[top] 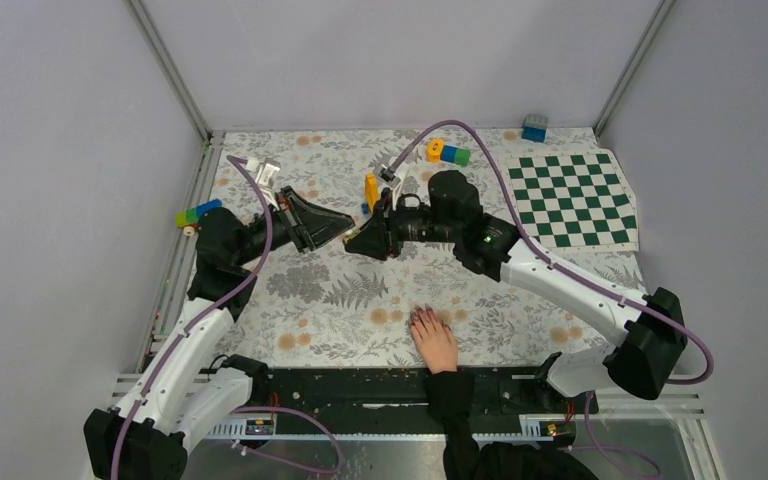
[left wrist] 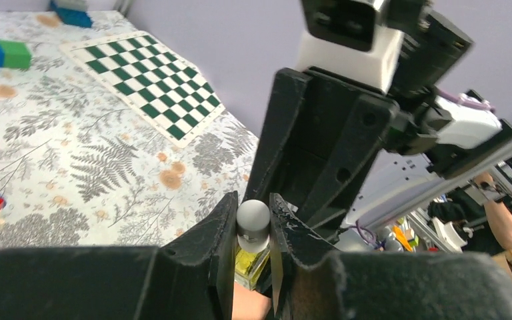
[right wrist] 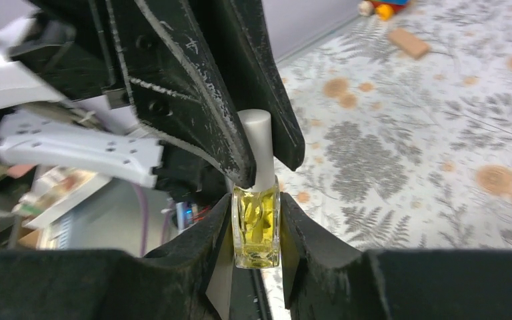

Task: Paint the nails
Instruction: Unscrew the nail polish bottle.

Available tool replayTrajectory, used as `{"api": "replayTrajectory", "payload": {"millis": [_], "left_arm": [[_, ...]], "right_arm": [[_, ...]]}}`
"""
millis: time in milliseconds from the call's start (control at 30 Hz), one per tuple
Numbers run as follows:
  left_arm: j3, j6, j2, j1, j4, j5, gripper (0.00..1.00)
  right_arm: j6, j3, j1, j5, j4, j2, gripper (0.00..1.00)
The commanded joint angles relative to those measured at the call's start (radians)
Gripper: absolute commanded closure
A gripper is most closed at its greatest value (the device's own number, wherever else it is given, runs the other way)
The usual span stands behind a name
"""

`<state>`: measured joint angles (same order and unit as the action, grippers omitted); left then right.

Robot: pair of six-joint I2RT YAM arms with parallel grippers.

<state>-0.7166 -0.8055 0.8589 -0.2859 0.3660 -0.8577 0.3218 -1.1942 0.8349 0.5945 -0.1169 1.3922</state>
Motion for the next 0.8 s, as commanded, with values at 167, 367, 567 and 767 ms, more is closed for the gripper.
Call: {"api": "replayTrajectory", "payload": {"millis": [167, 367, 567, 767], "left_arm": [[-0.052, 0.075, -0.009, -0.013, -0.175, 0.110, 1.00], [-0.055, 0.082, -0.004, -0.013, -0.226, 0.156, 1.00], [-0.077, 0.139, -0.022, -0.012, -0.311, 0.224, 1.00], [-0.079, 0.167, -0.061, -0.011, -0.348, 0.294, 1.00]], "right_arm": [[-0.166, -0.051, 0.140, -0.668, 0.067, 0.017, 1.00], [-0.195, -0.083, 0.186, -0.834, 0.090, 0.051, 1.00], [-0.221, -0.111, 0.213, -0.886, 0.151, 0.094, 1.00], [-0.223, -0.102, 0.234, -0.950, 0.166, 0.118, 1.00]]}}
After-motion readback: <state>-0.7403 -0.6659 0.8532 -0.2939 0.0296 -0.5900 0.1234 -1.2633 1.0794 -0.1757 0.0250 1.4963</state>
